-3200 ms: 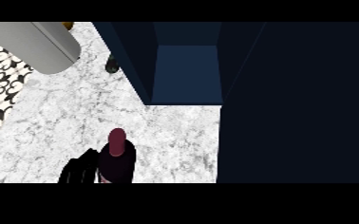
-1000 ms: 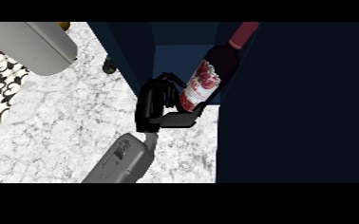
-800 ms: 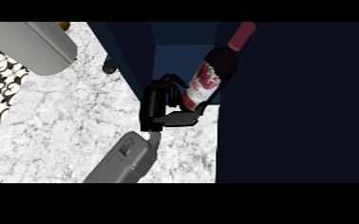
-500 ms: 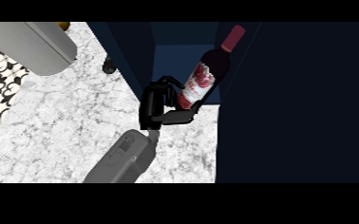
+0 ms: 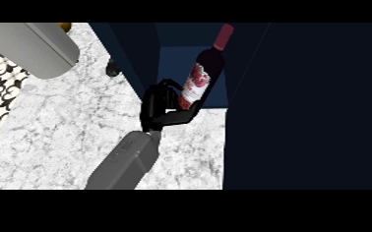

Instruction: Pick up the wine, place it into the cabinet and close the cabinet

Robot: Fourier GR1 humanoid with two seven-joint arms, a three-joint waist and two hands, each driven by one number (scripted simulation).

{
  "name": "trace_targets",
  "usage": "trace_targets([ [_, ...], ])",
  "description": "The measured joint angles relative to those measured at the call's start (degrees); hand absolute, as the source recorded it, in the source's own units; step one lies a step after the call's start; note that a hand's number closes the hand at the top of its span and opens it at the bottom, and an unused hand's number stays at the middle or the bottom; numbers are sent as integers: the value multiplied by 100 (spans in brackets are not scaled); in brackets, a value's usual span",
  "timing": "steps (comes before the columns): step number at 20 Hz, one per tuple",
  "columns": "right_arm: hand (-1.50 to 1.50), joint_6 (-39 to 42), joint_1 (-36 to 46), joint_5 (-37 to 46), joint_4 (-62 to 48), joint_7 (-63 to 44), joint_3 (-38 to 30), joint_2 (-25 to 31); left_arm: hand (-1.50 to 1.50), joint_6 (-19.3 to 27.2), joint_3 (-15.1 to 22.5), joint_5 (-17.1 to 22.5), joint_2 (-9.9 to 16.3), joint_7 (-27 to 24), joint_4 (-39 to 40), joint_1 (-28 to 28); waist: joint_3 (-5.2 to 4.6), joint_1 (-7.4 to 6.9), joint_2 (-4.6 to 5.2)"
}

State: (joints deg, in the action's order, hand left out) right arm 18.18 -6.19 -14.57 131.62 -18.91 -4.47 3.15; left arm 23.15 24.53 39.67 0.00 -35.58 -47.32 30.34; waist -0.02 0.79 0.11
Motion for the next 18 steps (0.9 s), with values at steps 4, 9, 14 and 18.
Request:
trace_targets([
  [4,-150,48,-13,8,-125,121,-8,-25,150,-272,73,516,0,-279,518,317,-2,29,7],
  [9,-150,32,119,-108,-201,58,-129,43,150,-570,40,759,0,-366,1128,747,0,30,10],
  [14,-150,21,176,-72,-267,82,-97,21,150,-705,104,1066,0,-439,1538,1080,-2,50,15],
  [18,-150,-6,293,-124,-313,27,-102,38,150,-673,236,1431,0,-442,1676,1345,-2,73,19],
])
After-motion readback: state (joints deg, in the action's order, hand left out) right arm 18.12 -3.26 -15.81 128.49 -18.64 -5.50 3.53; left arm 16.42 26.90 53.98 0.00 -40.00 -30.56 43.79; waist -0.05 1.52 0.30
